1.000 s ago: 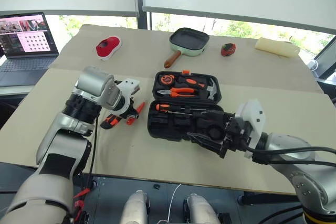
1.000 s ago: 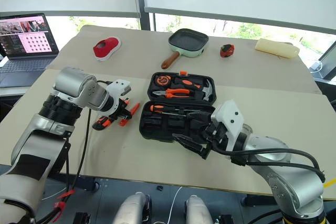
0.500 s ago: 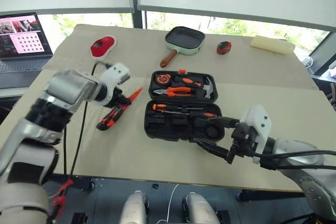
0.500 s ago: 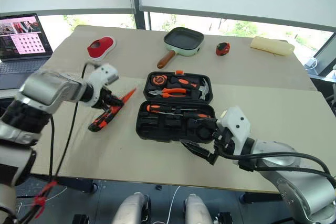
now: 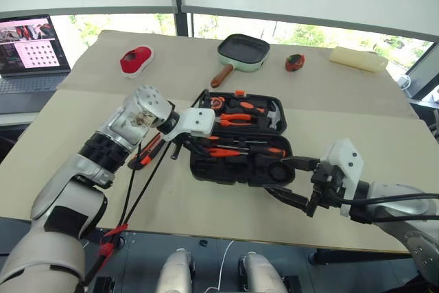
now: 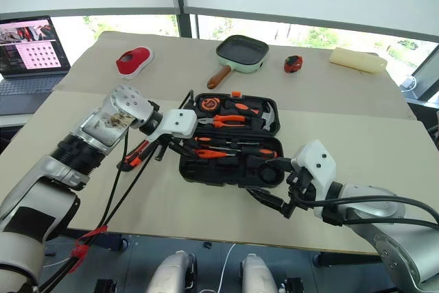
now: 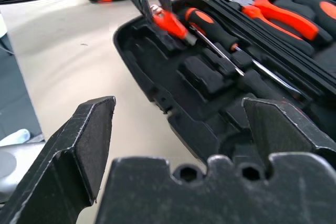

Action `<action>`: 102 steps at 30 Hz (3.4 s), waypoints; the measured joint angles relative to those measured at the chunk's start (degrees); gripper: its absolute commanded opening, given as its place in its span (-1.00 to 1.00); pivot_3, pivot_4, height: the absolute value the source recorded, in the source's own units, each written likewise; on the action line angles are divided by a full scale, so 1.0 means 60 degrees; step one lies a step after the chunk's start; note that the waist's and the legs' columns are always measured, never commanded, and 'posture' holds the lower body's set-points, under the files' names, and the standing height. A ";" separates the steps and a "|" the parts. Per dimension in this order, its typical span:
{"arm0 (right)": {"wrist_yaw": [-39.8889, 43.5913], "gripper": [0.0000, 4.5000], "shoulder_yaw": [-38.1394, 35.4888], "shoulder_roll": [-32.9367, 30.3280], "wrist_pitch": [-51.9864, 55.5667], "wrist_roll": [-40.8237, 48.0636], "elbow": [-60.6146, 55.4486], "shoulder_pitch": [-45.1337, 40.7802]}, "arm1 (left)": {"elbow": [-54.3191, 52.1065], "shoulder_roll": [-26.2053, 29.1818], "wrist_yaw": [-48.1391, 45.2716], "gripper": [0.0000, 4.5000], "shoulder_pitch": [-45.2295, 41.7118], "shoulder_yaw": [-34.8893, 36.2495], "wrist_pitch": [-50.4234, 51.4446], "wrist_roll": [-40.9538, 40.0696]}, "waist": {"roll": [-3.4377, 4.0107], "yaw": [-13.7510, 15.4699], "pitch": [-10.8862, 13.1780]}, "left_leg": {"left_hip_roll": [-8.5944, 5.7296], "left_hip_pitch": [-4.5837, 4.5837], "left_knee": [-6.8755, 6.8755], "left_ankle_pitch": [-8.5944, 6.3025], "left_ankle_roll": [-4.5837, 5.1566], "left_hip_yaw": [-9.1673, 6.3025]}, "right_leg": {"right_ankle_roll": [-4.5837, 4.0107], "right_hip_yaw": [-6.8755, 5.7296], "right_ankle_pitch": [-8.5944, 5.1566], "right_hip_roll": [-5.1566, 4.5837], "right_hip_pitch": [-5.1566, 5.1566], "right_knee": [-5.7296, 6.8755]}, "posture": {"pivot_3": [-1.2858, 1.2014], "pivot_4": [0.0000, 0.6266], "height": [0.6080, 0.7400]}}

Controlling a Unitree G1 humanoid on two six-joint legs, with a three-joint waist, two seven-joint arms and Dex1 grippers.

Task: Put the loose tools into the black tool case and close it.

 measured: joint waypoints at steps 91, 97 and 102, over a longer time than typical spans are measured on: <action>-0.1156 1.00 0.0008 0.0635 -0.0194 0.0375 -0.0351 0.0587 | 0.4031 -0.2491 0.1786 -0.96 0.1399 0.3779 -0.3387 0.0501 | 0.0007 -0.0024 -0.0010 | 0.0007 0.0006 0.0068 -0.0002 0.0005 -0.0015 | 0.0012 -0.0004 0.0006 0.0003 0.0027 0.0046 | 0.03 -0.52 1.00; -0.1202 1.00 0.0022 0.0625 -0.0193 0.0375 -0.0319 0.0492 | 0.3936 -0.2315 0.1721 -0.85 0.1424 0.3841 -0.3295 0.0492 | 0.0007 -0.0048 -0.0010 | 0.0008 0.0007 0.0067 -0.0002 0.0005 -0.0015 | 0.0012 -0.0004 0.0006 0.0004 0.0025 0.0047 | 0.03 -0.52 1.00; -0.0941 1.00 0.0215 0.0393 -0.0206 0.0299 0.0051 -0.0264 | 0.1553 -0.1051 0.1607 -0.11 0.2561 0.4759 -0.1114 -0.0515 | 0.0011 -0.0311 -0.0007 | 0.0035 0.0004 0.0048 -0.0003 0.0004 -0.0027 | 0.0003 0.0006 0.0007 0.0023 0.0002 0.0055 | 0.03 -0.52 1.00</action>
